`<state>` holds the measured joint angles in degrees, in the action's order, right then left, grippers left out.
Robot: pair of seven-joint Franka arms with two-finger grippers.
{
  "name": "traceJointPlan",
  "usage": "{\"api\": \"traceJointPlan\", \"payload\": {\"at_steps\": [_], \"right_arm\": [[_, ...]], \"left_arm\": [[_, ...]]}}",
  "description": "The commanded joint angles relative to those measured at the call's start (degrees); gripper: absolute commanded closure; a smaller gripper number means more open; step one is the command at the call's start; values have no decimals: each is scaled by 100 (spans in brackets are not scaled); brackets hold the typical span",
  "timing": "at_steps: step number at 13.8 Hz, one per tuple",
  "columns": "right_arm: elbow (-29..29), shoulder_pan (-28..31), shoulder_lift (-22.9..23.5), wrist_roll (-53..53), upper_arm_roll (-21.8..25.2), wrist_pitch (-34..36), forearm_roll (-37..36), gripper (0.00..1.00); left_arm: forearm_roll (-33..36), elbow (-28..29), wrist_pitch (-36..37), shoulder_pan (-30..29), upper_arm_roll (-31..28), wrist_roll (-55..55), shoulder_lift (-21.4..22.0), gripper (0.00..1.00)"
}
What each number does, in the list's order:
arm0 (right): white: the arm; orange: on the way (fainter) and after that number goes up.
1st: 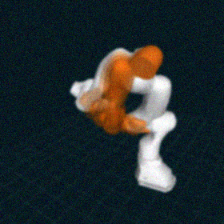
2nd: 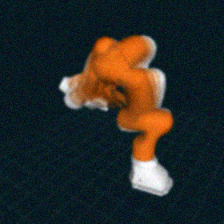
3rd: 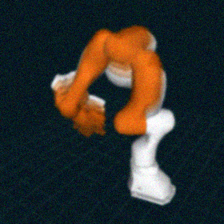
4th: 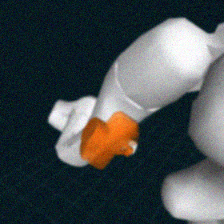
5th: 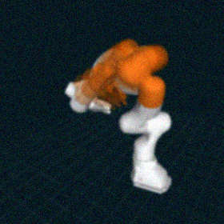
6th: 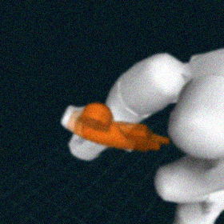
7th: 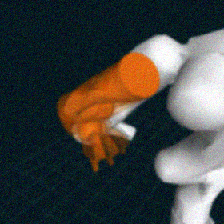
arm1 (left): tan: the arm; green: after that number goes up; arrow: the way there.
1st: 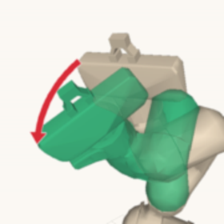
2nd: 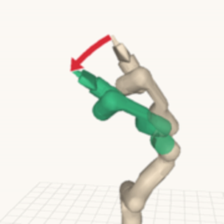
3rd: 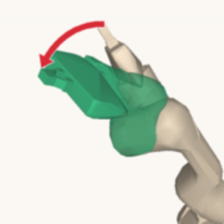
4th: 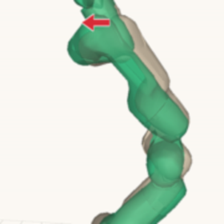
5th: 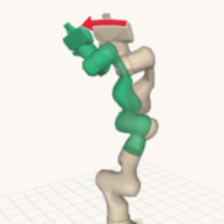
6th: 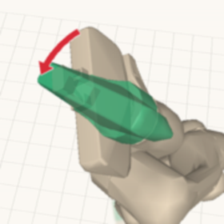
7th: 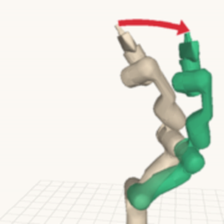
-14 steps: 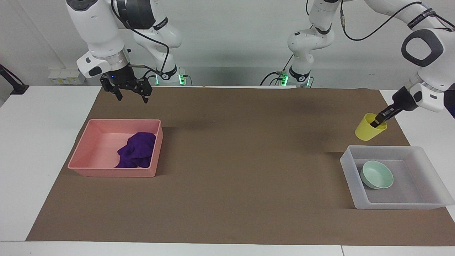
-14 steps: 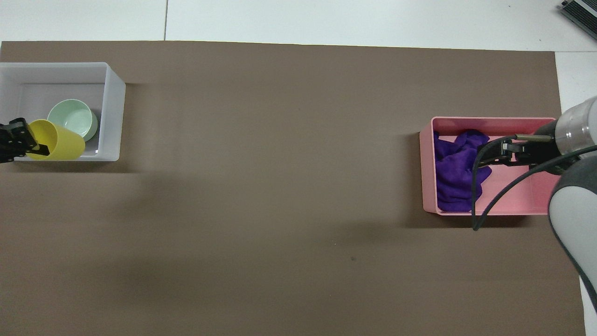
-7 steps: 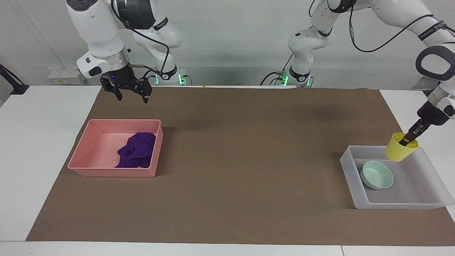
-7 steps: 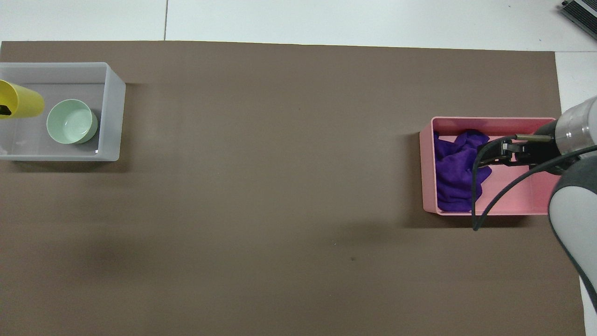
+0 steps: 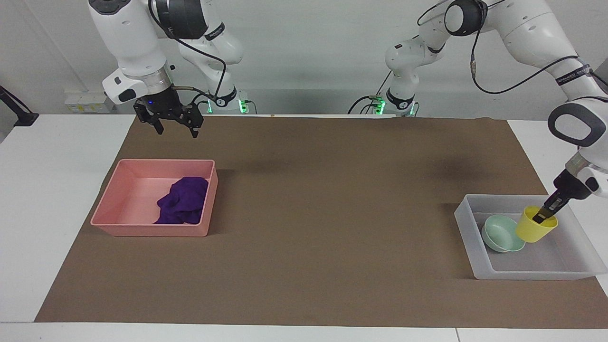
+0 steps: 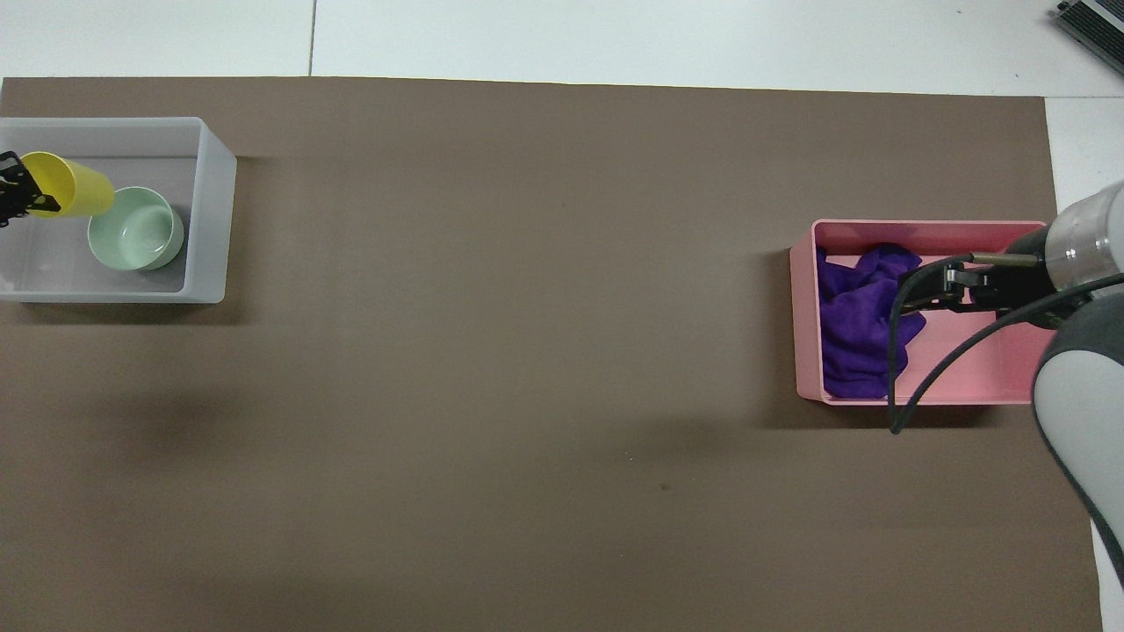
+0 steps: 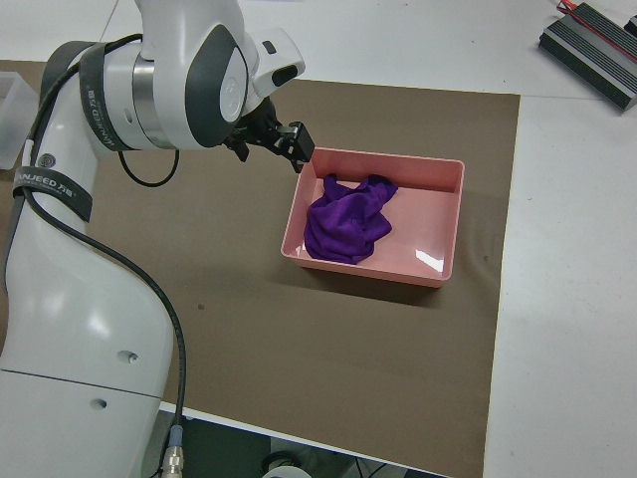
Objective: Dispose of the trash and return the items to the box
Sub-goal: 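Place the yellow cup into the green bowl with the left gripper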
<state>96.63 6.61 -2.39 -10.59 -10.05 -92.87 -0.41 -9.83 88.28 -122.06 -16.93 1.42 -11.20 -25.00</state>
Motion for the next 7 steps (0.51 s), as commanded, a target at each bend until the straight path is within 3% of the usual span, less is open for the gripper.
{"api": "traceJointPlan", "payload": {"at_steps": [1,6,7], "right_arm": [[22,94,-43,92,-32,-11,155,0],[22,94,-43,92,-32,-11,155,0],[22,94,-43,92,-32,-11,155,0]], "left_arm": [[454,-171,112,58,-27,170,-181,100],[456,-118,419,269,-19,223,-365,100],[456,-135,594,261,-10,250,-365,81]]}}
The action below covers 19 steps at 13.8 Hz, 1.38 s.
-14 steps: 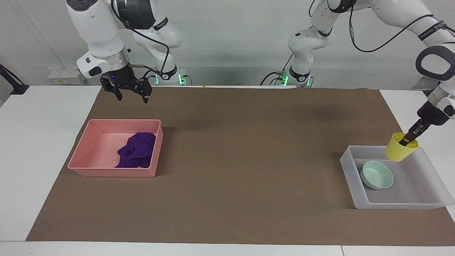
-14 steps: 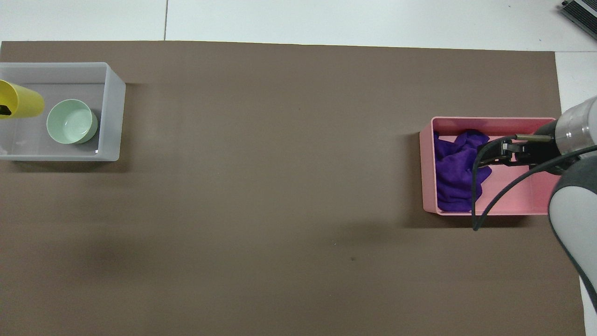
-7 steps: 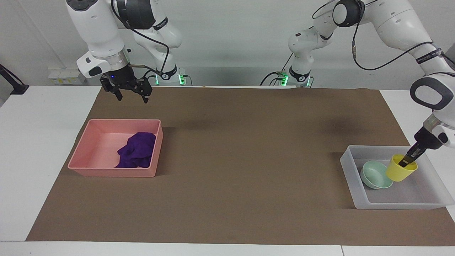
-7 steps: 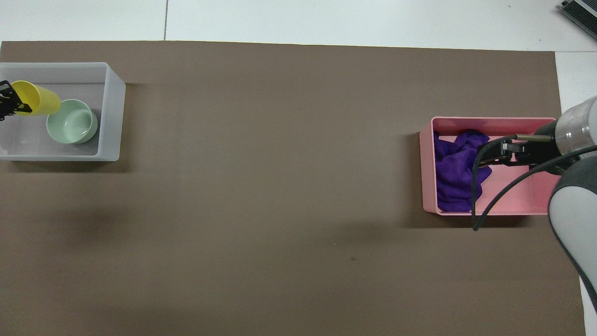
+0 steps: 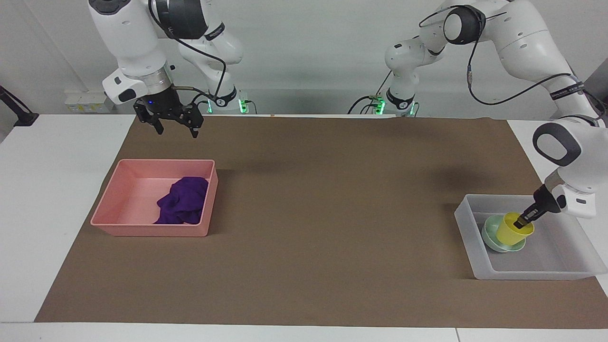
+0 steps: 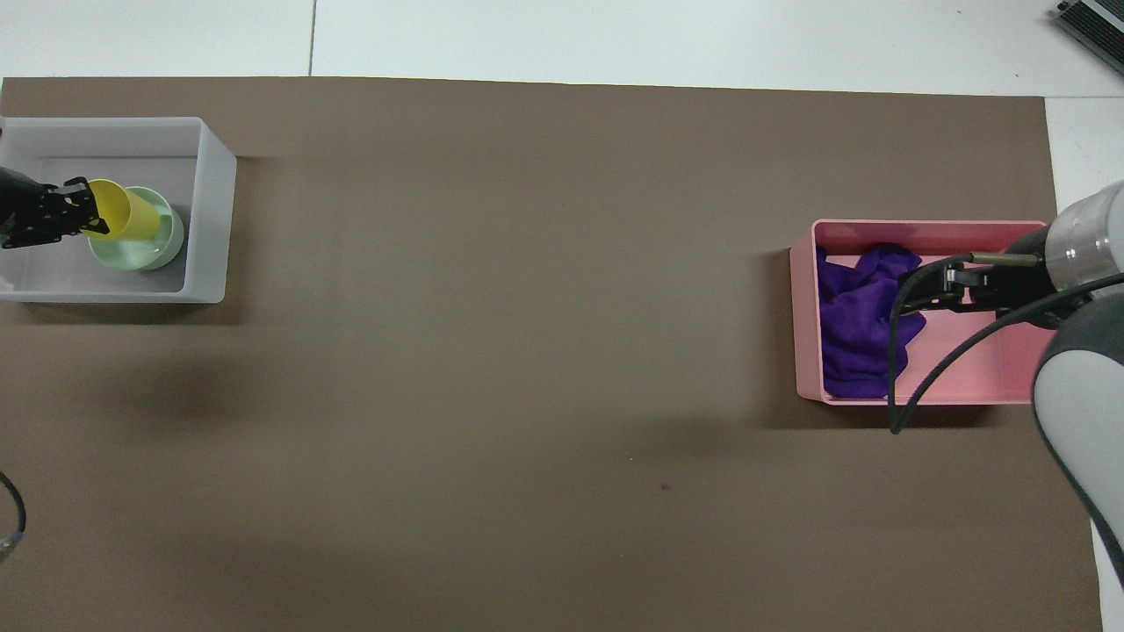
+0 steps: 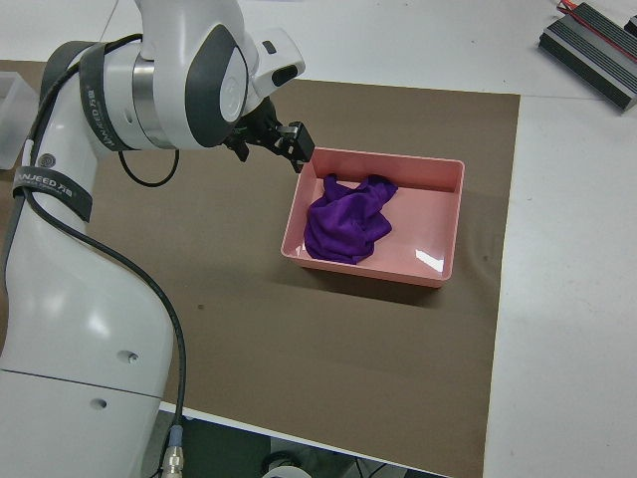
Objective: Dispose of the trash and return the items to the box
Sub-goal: 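Place the yellow cup into the green bowl with the left gripper, then open the left gripper and draw it back from the cup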
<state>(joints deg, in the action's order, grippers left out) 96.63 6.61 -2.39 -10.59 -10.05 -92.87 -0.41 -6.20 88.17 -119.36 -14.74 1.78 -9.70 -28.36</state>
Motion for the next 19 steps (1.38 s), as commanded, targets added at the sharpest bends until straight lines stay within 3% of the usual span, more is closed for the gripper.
{"api": "traceJointPlan", "payload": {"at_steps": [1,2,6,9,14,17,19], "right_arm": [[22,94,-43,92,-32,-11,155,0],[22,94,-43,92,-32,-11,155,0],[22,94,-43,92,-32,-11,155,0],[22,94,-43,92,-32,-11,155,0],[22,94,-43,92,-32,-11,155,0],[22,94,-43,101,-32,-11,155,0],[49,86,-60,92,-23,41,155,0]], "left_arm": [[93,-142,404,41,-46,126,-20,39],[93,-151,405,68,-46,135,-12,0],[145,-213,466,103,-63,117,443,0],[145,-213,1456,155,-2,581,1085,0],[180,-178,3198,1006,16,689,2438,0],[513,329,3263,1481,68,662,3124,0],[750,559,3218,1798,34,680,3240,0]]}}
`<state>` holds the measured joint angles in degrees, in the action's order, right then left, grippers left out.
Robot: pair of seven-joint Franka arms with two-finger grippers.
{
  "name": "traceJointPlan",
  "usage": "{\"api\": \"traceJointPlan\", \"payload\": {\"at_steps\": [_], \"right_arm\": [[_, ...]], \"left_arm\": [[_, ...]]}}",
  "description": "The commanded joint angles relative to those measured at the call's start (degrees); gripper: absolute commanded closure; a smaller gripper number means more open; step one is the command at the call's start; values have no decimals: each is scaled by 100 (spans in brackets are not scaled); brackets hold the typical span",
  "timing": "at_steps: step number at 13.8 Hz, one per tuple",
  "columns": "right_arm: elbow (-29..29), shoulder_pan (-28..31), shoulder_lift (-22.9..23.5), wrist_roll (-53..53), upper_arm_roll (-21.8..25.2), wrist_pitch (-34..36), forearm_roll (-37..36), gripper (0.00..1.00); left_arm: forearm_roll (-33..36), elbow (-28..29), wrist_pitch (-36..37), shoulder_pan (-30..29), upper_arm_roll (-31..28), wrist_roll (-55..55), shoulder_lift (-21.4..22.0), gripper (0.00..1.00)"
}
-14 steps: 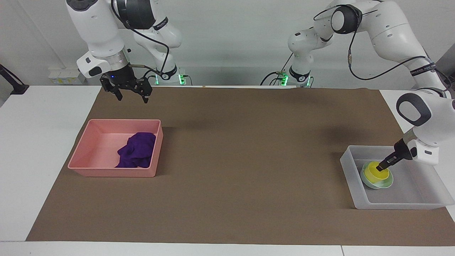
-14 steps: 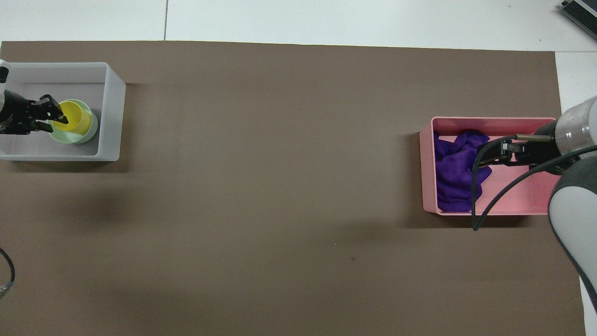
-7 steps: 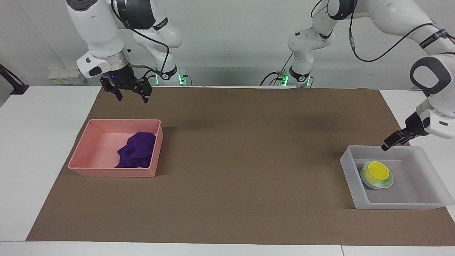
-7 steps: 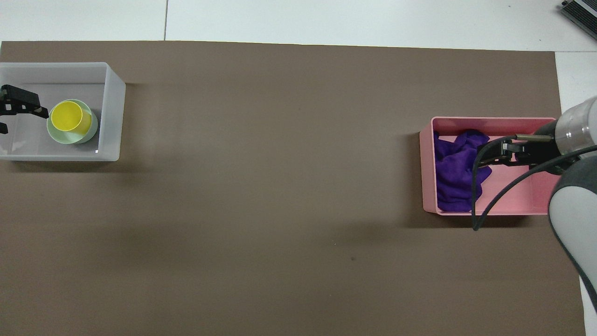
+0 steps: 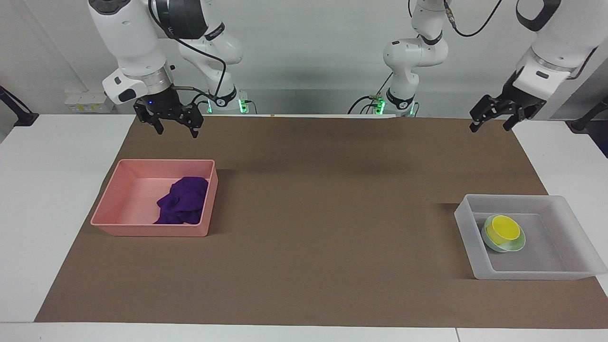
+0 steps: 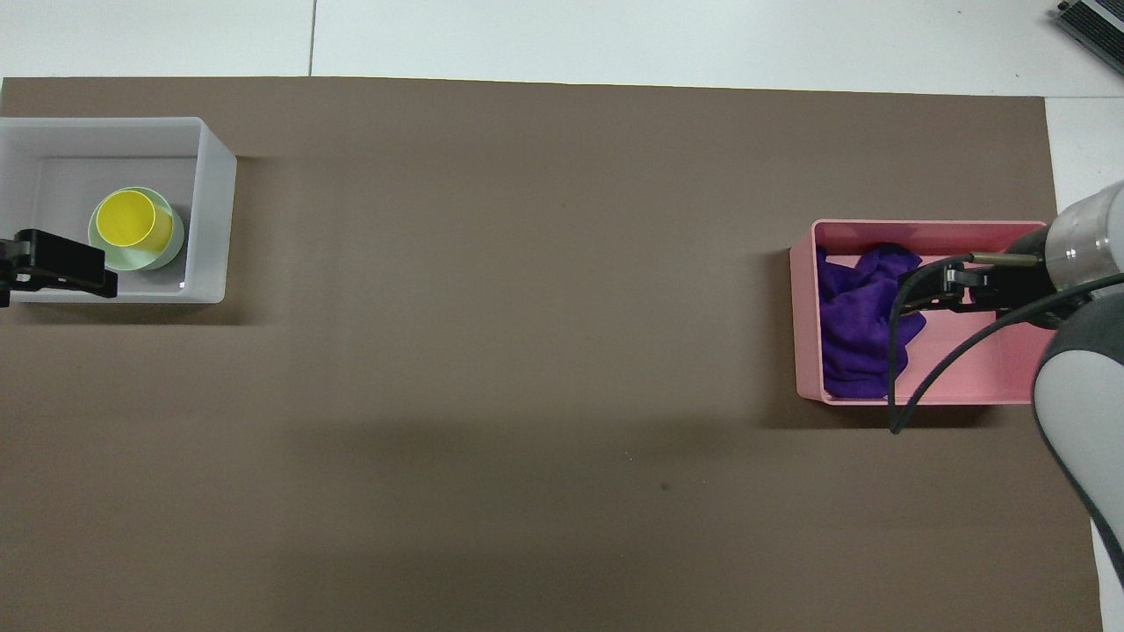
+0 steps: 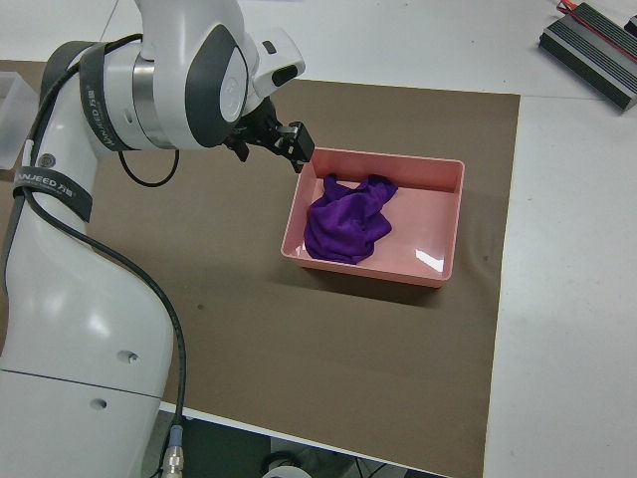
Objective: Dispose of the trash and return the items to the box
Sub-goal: 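Open the left gripper and draw it back from the cup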
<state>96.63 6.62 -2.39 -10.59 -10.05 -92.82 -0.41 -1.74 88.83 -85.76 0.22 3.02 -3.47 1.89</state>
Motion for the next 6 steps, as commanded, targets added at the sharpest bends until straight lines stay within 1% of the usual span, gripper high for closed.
{"api": "traceJointPlan", "payload": {"at_steps": [1,5,6], "right_arm": [[49,94,-60,83,-23,36,155,0],[-30,147,-60,22,-6,-70,138,0],[-91,156,-43,22,3,-35,68,0]], "left_arm": [[471,538,-82,373,-143,100,215,0],[333,503,-64,304,-135,135,215,0],[306,451,6,269,-153,144,145,0]]}}
